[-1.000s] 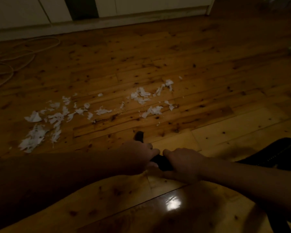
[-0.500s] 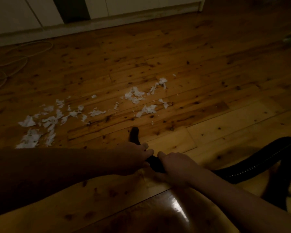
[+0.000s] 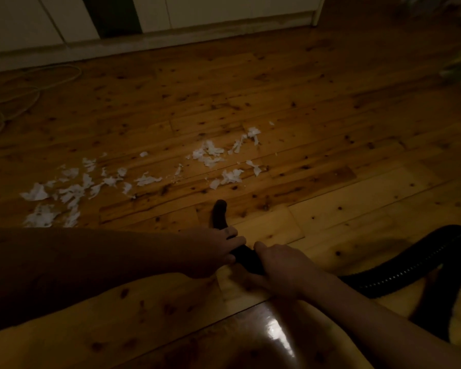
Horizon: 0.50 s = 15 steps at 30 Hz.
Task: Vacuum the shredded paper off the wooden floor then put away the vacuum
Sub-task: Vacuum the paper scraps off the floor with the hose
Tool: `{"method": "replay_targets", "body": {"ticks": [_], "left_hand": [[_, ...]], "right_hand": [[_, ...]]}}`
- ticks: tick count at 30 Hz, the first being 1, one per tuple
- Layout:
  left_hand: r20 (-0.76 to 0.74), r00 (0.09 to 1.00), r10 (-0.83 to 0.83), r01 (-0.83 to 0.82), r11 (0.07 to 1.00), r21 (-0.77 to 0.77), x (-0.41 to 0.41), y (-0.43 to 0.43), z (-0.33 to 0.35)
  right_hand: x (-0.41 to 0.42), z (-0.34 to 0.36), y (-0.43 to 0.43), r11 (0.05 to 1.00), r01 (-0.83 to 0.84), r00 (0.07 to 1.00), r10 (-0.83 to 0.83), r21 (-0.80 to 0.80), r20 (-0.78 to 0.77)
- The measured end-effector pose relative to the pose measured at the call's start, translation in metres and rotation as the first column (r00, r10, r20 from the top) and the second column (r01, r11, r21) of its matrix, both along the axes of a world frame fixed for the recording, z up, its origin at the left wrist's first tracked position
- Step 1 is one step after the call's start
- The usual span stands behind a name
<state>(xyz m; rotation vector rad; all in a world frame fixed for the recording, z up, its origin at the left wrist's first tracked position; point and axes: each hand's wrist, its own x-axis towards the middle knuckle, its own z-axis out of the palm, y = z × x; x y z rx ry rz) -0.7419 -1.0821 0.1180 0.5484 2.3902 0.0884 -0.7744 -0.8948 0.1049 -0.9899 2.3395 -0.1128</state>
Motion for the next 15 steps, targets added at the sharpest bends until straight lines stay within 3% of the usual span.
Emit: {"method": "replay_targets", "body": {"ticks": [15], "left_hand": [[0.018,0.998,0.066,-0.067,0.998,0.011,-0.025,0.02,0.007]], "right_hand": [[-0.023,0.001,0.018,0.998,0.051,0.997,-0.049,0.031,-0.062]]}}
